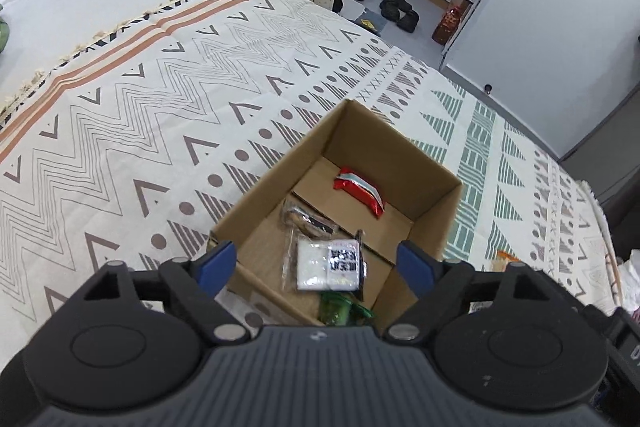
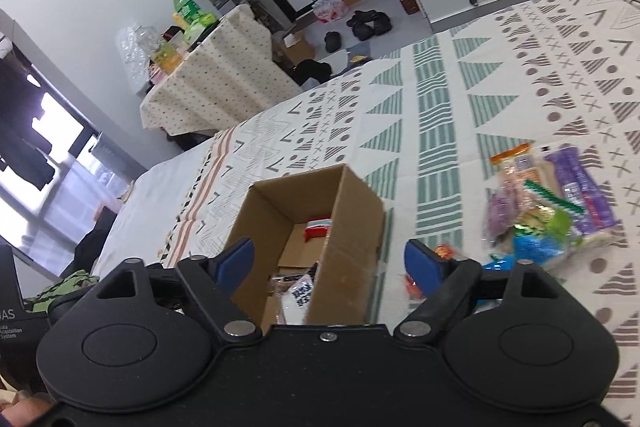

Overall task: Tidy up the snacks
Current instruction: 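Carry both snacks over the box and open both tools to drop them, then move both tools back toward the remaining snack pile, then grasp the green-silver packet with the right tool while the left grasps the blue packet, then carry both packets over the box and open both tools to drop them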

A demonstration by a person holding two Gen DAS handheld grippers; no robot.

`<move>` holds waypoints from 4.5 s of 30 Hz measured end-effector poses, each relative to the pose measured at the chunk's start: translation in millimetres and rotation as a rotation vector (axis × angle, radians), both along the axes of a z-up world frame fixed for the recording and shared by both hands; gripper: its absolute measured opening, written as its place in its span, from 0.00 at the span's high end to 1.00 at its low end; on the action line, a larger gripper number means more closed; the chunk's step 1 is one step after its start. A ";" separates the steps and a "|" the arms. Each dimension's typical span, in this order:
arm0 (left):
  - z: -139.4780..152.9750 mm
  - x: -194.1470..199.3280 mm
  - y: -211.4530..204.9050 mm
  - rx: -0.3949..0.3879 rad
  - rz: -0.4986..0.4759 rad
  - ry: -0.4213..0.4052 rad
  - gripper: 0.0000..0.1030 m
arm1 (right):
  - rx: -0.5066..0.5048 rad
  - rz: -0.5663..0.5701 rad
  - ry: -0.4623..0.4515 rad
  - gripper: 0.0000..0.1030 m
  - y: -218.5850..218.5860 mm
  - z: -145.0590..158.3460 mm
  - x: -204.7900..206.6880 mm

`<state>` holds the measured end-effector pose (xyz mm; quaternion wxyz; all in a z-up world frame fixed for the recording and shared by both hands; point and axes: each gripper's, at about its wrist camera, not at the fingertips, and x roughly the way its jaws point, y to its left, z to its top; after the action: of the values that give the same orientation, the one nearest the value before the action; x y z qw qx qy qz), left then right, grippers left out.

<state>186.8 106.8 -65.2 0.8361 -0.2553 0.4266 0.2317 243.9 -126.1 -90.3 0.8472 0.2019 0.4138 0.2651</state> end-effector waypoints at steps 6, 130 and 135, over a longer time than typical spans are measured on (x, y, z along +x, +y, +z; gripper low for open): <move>8.9 0.5 -26.6 0.022 -0.028 0.007 0.12 | 0.022 -0.040 0.008 0.10 -29.0 5.2 -0.6; -8.3 32.3 -106.2 -0.143 -0.059 -0.174 0.60 | 0.312 -0.121 0.170 0.71 -81.2 -45.7 24.7; 10.4 19.0 -86.3 -0.113 -0.025 -0.206 0.60 | 0.330 -0.055 0.127 0.71 -64.0 -34.2 18.7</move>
<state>205.8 20.5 -54.8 0.8626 -0.3193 0.3540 0.1694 262.7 -190.1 -124.5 0.7818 0.3655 0.4116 0.2930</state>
